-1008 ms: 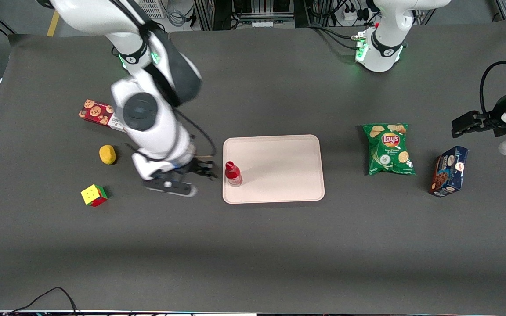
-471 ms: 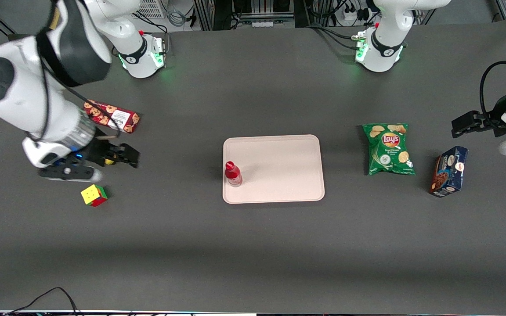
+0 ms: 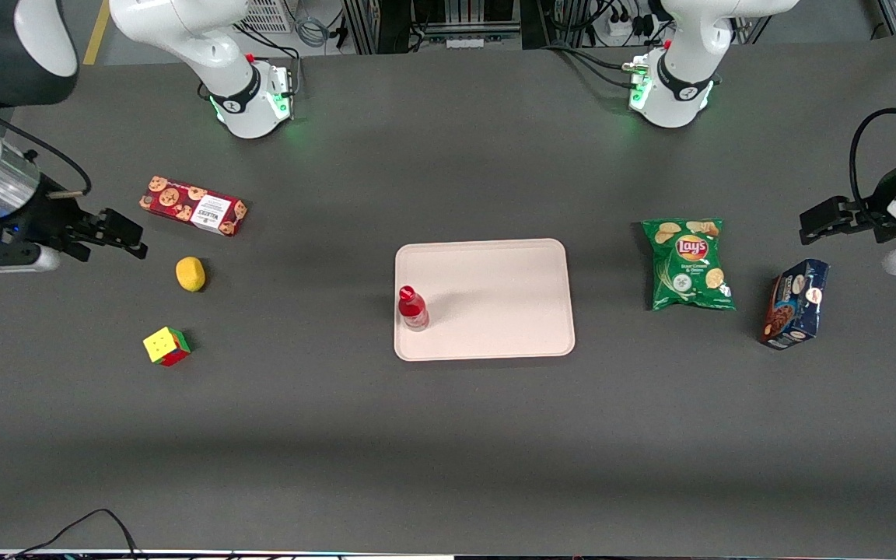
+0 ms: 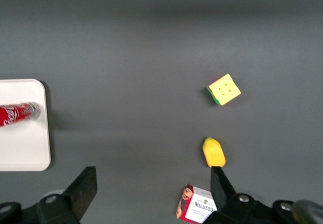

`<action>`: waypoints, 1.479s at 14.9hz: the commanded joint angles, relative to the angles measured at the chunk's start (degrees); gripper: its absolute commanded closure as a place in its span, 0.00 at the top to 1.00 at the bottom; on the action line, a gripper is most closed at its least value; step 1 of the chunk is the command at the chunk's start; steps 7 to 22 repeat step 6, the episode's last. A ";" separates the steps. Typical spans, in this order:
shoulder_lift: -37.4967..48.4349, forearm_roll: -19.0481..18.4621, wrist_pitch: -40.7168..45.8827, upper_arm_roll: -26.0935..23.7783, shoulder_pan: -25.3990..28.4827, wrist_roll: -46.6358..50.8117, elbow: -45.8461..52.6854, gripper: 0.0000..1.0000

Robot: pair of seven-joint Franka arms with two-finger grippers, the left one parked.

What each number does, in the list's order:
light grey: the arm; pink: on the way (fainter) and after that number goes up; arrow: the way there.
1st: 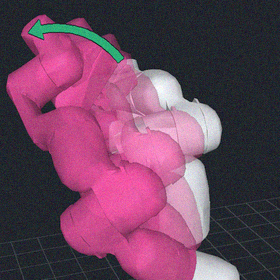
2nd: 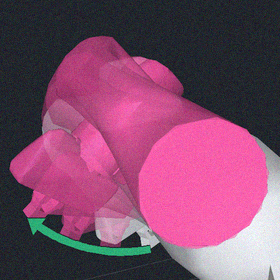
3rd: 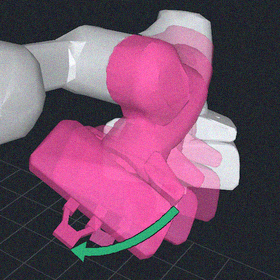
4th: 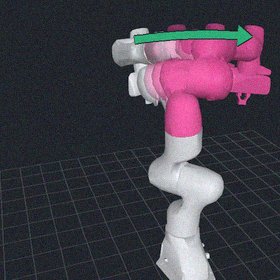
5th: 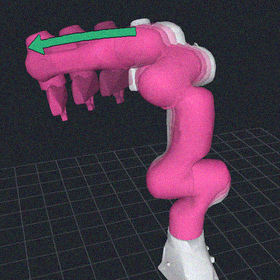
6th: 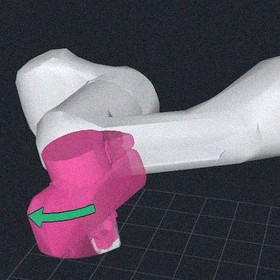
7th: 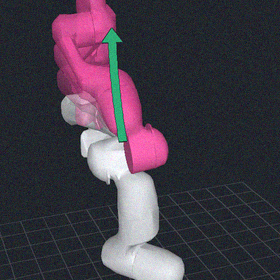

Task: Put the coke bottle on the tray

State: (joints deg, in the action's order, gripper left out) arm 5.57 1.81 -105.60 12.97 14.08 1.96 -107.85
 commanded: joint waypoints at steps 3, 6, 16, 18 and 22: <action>1.20 -0.49 2.33 1.18 0.33 -3.10 1.06 1.00; 1.11 -0.67 2.41 1.97 0.42 -3.27 1.15 1.00; 1.11 -0.67 2.41 1.97 0.42 -3.27 1.15 1.00; 1.11 -0.67 2.41 1.97 0.42 -3.27 1.15 1.00; 1.11 -0.67 2.41 1.97 0.42 -3.27 1.15 1.00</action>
